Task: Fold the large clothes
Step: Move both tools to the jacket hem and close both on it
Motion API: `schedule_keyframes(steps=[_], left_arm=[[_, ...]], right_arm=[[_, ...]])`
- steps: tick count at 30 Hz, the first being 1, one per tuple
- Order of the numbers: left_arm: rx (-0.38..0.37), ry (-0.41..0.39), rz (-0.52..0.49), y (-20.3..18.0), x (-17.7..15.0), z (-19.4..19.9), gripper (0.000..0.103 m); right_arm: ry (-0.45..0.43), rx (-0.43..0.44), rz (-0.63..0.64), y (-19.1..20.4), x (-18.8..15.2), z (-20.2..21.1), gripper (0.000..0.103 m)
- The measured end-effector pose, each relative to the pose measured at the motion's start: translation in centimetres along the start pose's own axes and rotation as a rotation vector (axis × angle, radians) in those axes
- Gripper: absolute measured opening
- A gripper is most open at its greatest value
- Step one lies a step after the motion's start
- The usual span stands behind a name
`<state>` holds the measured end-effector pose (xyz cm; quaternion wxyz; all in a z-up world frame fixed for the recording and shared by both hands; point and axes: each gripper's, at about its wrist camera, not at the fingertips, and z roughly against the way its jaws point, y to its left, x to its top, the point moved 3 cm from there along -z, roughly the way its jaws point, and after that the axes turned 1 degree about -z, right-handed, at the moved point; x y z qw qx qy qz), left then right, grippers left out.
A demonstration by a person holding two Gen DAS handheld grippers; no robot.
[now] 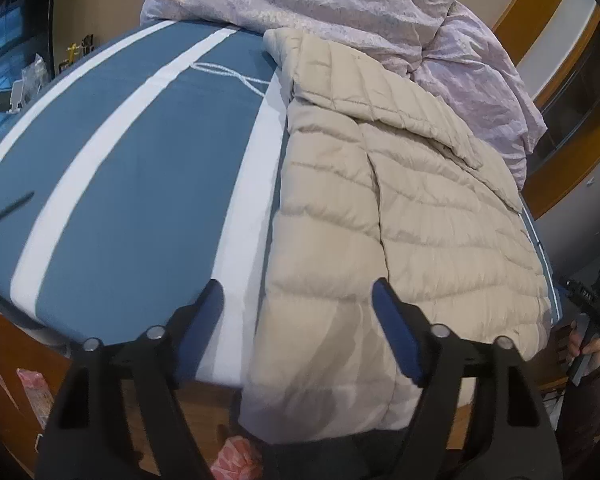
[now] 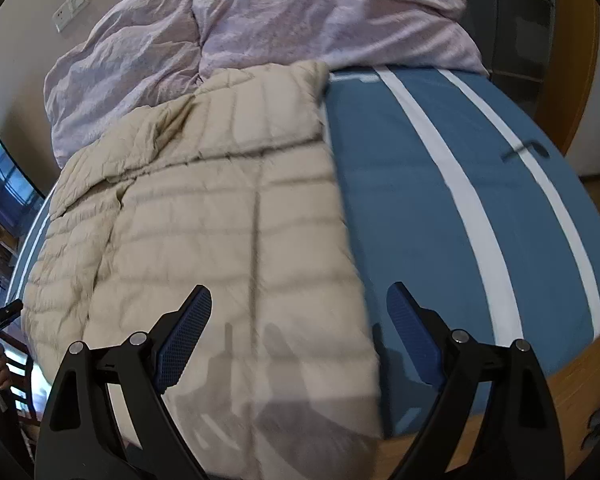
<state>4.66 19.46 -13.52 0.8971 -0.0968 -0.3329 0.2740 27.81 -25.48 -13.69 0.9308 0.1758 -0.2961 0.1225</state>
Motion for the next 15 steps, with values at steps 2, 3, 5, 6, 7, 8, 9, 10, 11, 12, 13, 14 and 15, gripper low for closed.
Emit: schedule_keyframes(steps=[2,3,5,6,7,8,9,10,11,12,13,14,15], left_arm=[[0.012,0.002,-0.017,-0.1,-0.4,0.1,0.071],[0.008,-0.002,-0.018,-0.2,-0.6,0.2,0.07],[0.002,-0.007,-0.02,-0.4,-0.9,0.3,0.069],[0.0,-0.008,-0.022,-0.5,-1.2,0.3,0.069],[-0.002,-0.011,-0.024,-0.6,-1.4,0.3,0.068],[-0.004,-0.013,-0.027,-0.8,-1.6,0.4,0.068],[-0.004,-0.011,-0.031,-0.9,-1.7,0.4,0.068],[-0.007,-0.012,-0.032,-1.1,-1.9,0.4,0.068],[-0.01,-0.014,-0.033,-1.2,-2.1,0.4,0.068],[-0.011,-0.015,-0.034,-1.3,-2.2,0.5,0.068],[-0.012,-0.017,-0.035,-1.5,-2.4,0.5,0.068],[-0.012,-0.019,-0.037,-1.6,-2.5,0.5,0.068],[-0.012,-0.02,-0.037,-1.6,-2.6,0.5,0.067]], right_arm=[[0.003,0.014,-0.011,-0.8,-0.9,0.1,0.091],[0.005,0.023,-0.015,-1.1,-1.2,0.1,0.091],[0.01,0.058,-0.025,-1.6,-2.0,-0.1,0.087],[0.013,0.071,-0.028,-1.7,-2.1,-0.2,0.084],[0.018,0.093,-0.034,-1.8,-2.5,-0.4,0.082],[0.02,0.103,-0.036,-1.8,-2.7,-0.5,0.081],[0.021,0.112,-0.038,-1.9,-3.0,-0.6,0.08],[0.024,0.126,-0.038,-1.9,-3.4,-0.8,0.078],[0.026,0.136,-0.039,-1.8,-3.5,-0.9,0.076],[0.01,0.138,-0.033,-1.8,-3.7,-0.7,0.073],[0.011,0.163,-0.033,-1.7,-3.8,-0.7,0.07],[0.01,0.188,-0.036,-1.6,-4.0,-0.6,0.068],[0.014,0.207,-0.038,-1.6,-4.1,-0.6,0.064]])
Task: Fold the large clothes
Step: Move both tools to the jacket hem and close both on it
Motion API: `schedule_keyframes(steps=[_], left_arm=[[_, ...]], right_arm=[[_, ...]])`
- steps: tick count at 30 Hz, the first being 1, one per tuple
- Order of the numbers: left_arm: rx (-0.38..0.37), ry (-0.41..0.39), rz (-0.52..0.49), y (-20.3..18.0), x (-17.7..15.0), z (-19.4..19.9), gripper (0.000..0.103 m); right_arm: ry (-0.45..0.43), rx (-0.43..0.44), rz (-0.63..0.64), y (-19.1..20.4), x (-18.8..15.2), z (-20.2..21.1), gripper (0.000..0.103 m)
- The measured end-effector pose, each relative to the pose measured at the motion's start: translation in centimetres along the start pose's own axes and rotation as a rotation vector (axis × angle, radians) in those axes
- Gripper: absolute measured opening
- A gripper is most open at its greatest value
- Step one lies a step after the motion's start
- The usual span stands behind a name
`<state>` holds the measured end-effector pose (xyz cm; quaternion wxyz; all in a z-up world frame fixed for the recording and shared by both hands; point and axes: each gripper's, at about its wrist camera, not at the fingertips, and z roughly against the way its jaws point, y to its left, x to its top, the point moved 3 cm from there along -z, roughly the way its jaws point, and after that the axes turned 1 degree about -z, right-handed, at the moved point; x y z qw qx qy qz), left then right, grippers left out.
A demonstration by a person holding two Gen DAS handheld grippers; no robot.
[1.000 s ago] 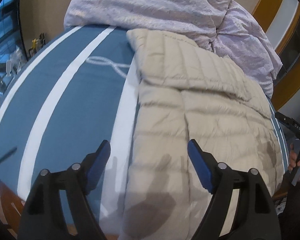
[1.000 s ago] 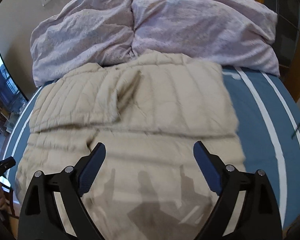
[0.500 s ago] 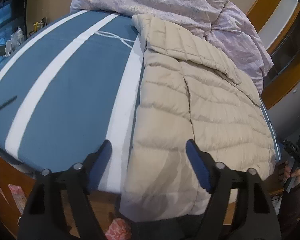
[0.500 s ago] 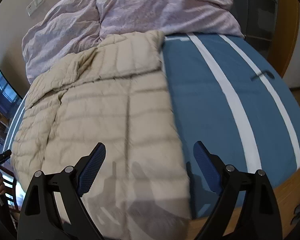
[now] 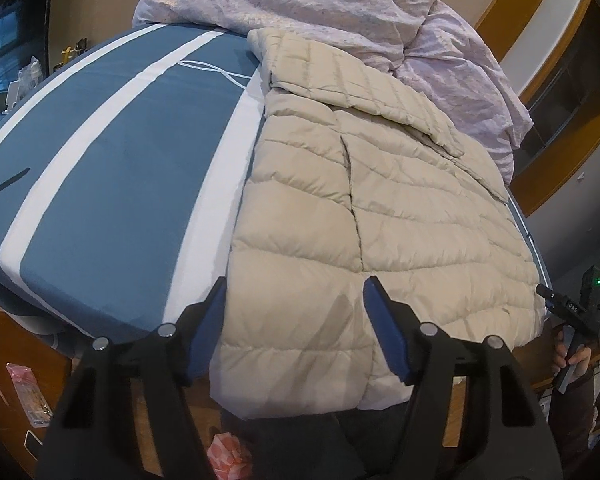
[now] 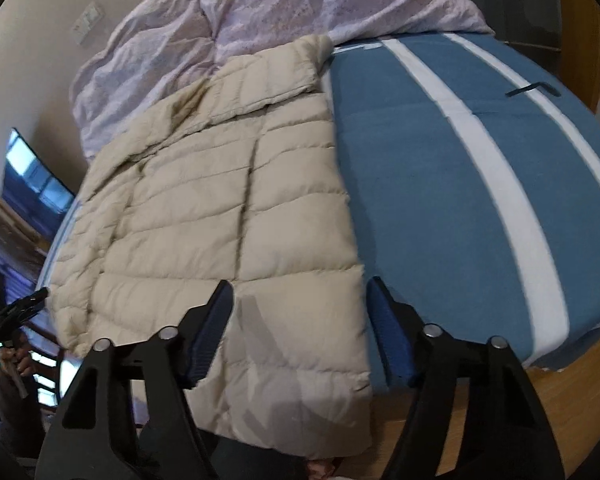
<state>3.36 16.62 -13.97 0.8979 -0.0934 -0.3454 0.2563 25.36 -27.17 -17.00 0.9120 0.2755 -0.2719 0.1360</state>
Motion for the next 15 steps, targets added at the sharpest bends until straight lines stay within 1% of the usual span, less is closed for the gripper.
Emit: schedule_keyframes(steps=[1,4,6,9,13,15], left_arm=[[-0.001,-0.002,0.002,-0.06,-0.12,0.02,0.066],[-0.006,-0.008,0.012,-0.06,-0.44,0.09,0.059],[-0.006,-0.011,0.015,-0.05,-0.54,0.11,0.057],[0.001,-0.011,0.014,-0.14,-0.67,0.08,0.054],[0.04,-0.013,-0.013,-0.65,-0.87,-0.07,0.052],[0.06,-0.014,-0.031,-0.95,-1.01,-0.14,0.051]], right_arm=[[-0.004,0.014,0.003,0.13,-0.15,0.03,0.064],[-0.011,0.044,0.018,0.4,-0.63,0.11,0.059],[-0.018,0.061,0.014,0.33,-0.78,0.19,0.058],[-0.03,0.094,-0.009,-0.1,-0.89,0.25,0.052],[-0.039,0.119,-0.028,-0.49,-1.04,0.27,0.043],[-0.038,0.132,-0.032,-0.57,-1.11,0.23,0.04]])
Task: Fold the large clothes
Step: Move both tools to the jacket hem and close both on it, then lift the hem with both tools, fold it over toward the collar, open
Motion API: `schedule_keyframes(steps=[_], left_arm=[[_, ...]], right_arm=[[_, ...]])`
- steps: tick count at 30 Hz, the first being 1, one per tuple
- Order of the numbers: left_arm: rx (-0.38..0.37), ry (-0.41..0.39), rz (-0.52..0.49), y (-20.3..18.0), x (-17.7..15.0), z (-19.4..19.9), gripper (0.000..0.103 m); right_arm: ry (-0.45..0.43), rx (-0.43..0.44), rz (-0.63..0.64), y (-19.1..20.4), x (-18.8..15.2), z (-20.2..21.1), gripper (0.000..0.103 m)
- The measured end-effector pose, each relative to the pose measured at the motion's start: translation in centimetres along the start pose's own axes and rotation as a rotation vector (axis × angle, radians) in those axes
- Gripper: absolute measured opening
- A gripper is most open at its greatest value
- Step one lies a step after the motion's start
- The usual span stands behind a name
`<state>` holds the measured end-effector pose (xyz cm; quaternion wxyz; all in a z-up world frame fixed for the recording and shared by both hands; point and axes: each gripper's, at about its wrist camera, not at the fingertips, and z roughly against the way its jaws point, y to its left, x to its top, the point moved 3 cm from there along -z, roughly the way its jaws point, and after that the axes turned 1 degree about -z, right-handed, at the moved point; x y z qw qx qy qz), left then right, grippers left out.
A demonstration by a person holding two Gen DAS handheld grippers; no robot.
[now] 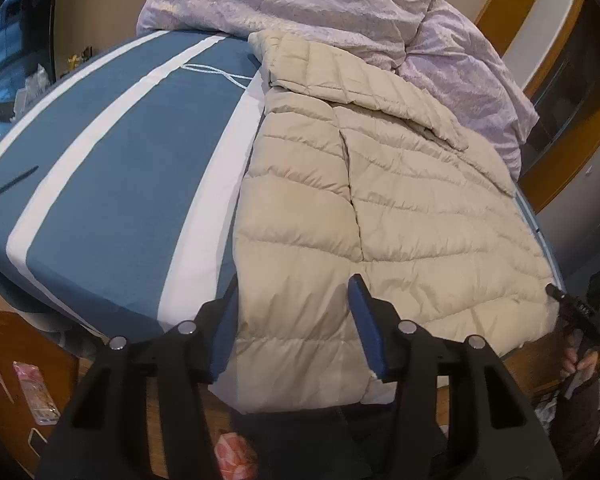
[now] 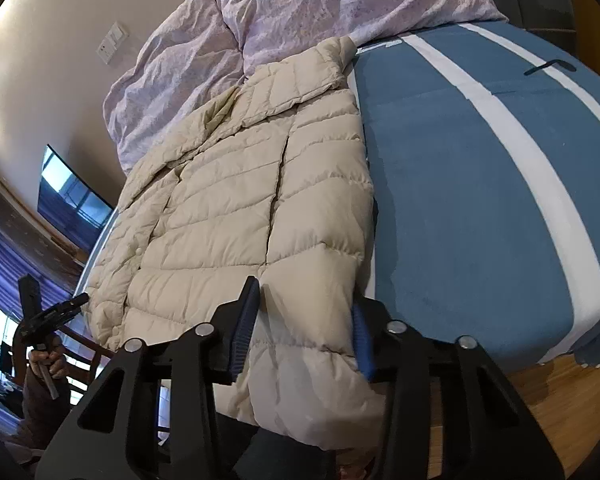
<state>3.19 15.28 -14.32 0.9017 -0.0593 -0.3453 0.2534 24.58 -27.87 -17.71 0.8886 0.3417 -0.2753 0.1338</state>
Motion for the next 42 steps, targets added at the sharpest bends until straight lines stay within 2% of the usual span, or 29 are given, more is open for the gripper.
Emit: schedule_keyframes(steps=[5,9,13,21,32,36,42], left_arm=[[0.028,-0.002,-0.023,-0.4,-0.4,0.0,0.042],[0.039,-0.003,-0.027,-0.5,-0.8,0.1,0.025],[0.032,-0.01,-0.042,-0.9,-0.7,0.3,0.014],[0.02,-0.083,-0.073,-2.0,1.8,2.7,0.008],[0.05,-0.214,-0.072,-3.4,10.4,4.0,0.008],[0.078,-0.236,-0.069,-4.0,14.3,2.7,0.008],[0.12,-0.24,-0.048,-4.0,20.4,-1.3,0.008]], right_arm=[[0.01,0.025,-0.012,0.0,-0.1,-0.2,0.034],[0.02,0.044,-0.014,0.2,-0.1,-0.5,0.02],[-0.006,0.073,-0.016,0.8,0.7,0.3,0.014],[-0.104,0.09,0.004,2.9,4.7,1.9,0.011],[-0.21,0.02,-0.018,4.8,13.7,-0.3,0.011],[-0.235,-0.009,-0.046,4.6,17.4,-2.6,0.011],[-0.265,-0.056,-0.075,3.6,22.3,-6.8,0.011]])
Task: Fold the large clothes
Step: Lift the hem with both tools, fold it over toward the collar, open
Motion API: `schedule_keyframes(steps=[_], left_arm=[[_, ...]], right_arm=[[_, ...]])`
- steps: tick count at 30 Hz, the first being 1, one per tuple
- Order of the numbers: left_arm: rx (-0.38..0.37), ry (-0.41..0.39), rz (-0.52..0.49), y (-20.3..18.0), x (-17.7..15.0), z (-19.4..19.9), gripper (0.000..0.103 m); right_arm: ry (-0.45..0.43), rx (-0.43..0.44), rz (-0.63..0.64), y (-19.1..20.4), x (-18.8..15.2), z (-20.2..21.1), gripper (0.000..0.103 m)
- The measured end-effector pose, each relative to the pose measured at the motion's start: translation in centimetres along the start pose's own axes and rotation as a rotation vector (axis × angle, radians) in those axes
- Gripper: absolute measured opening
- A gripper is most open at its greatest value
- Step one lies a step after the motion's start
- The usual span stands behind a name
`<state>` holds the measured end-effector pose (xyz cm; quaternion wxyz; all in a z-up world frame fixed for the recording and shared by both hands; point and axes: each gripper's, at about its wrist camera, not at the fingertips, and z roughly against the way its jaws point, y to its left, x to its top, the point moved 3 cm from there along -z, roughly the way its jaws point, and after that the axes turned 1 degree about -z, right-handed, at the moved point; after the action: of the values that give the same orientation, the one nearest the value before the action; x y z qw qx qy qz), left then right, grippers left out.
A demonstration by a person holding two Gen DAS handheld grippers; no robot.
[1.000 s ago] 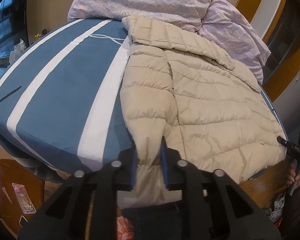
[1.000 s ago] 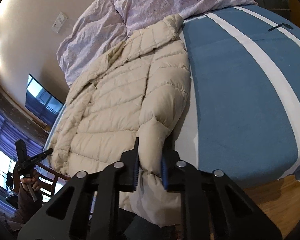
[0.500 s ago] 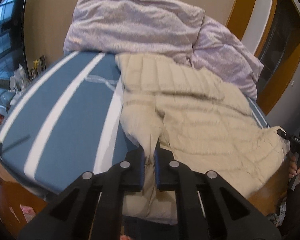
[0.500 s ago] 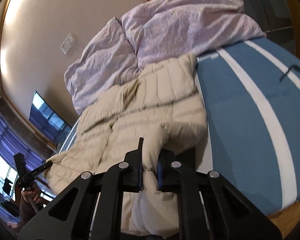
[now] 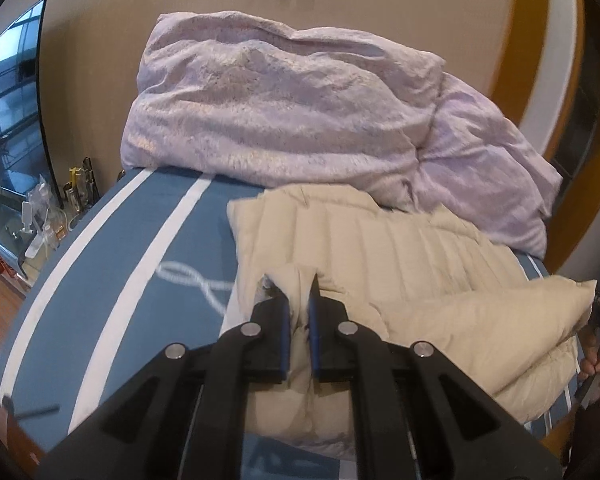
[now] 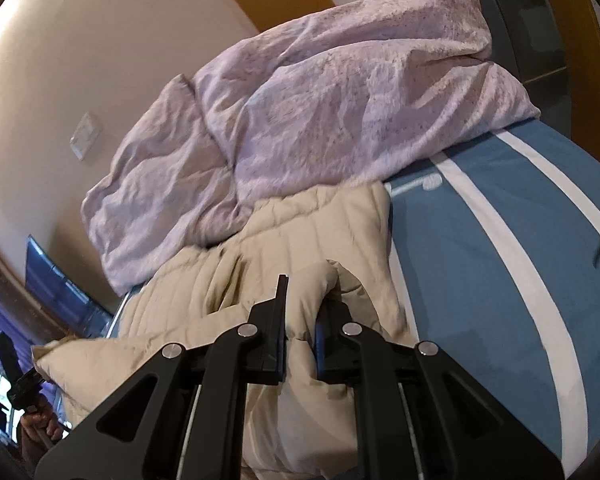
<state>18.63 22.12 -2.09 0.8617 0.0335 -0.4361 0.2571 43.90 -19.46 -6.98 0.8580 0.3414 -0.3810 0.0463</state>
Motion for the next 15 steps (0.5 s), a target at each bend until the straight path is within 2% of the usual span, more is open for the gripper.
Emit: schedule_keyframes(steps=[7,12,14,15], left_arm=[[0.034,0.035,0.046,0.8,4.4,-8.6,0.008],[0.061,0.083,0.062,1.6,5.7,-15.3,0.008],[0.065,0.093,0.068,1.8,6.0,-17.5,0.008],[0.064,0.094,0.073,1.8,6.0,-18.2,0.008]], right_arm=[[0.003,-0.023,-0.044,-1.9,4.0,-7.5,0.011],[0.028,-0.057,-0.059,-2.8,5.6,-12.8,0.011],[0.037,-0.064,-0.051,-2.9,6.1,-14.2,0.013],[0.045,-0.056,-0.056,-3.0,6.3,-14.8,0.018]])
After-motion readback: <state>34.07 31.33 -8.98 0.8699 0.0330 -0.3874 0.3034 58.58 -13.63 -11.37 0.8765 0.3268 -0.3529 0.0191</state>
